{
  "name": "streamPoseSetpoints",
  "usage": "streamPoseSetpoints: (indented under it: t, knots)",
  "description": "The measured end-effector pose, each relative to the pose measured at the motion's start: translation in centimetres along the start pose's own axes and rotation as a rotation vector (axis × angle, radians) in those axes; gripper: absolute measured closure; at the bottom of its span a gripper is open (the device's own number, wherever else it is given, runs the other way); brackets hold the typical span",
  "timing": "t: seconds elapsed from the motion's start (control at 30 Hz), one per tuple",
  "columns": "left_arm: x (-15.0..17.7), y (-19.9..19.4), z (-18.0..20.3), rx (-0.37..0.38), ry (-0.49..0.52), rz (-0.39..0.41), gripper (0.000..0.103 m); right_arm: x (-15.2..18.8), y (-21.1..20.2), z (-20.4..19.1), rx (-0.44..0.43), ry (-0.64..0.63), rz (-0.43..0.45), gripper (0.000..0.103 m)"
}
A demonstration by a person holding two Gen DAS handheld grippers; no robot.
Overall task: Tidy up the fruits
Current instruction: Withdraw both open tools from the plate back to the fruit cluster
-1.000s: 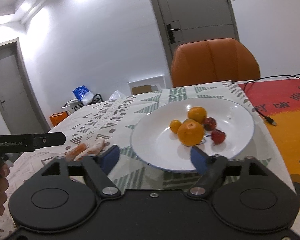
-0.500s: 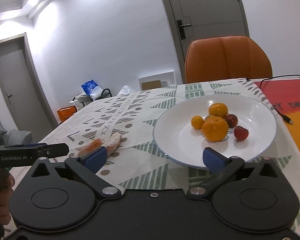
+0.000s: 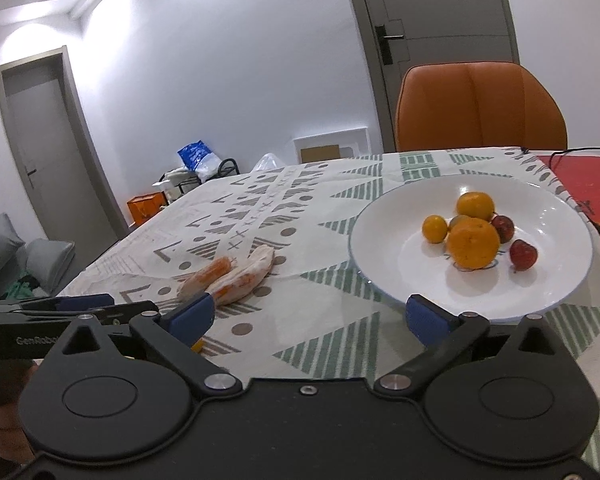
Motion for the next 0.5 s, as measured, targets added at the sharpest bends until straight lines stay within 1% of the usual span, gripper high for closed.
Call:
streamPoseSetpoints:
  t: [0.2,0.3,0.4,0.5]
  knots:
    - [0.6,0.2,-0.4,0.008,-0.010,-0.007,0.028,0.4,0.5,-0.7,-0.008,-0.014,-0.019,0.000]
    - [0.8,0.4,-0.5,0.012,-0.011,-0.013,0.031,0.6,0.8,-1.0,-0.012,-0.019,-0.027,0.000]
    - [1.1,0.5,-0.5,0.019,-0.014,-0.018,0.036,0.7,1.1,-1.5,-0.018,-0.024,-0.036,0.000]
    - [1.5,0.8,-0.6,0.024,-0.019,-0.028,0.043,1.0,1.3,-2.0,-0.029,-0.031,-0.043,0.000]
Point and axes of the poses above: each gripper's, at about its wrist camera, not at the fingertips, and y roughly the way its jaws point, z to its right, x to its underside, the point moved 9 cm from there along y, roughly the way its jaws point, and after that the axes turned 2 degrees about -x, right-handed, at the moved point
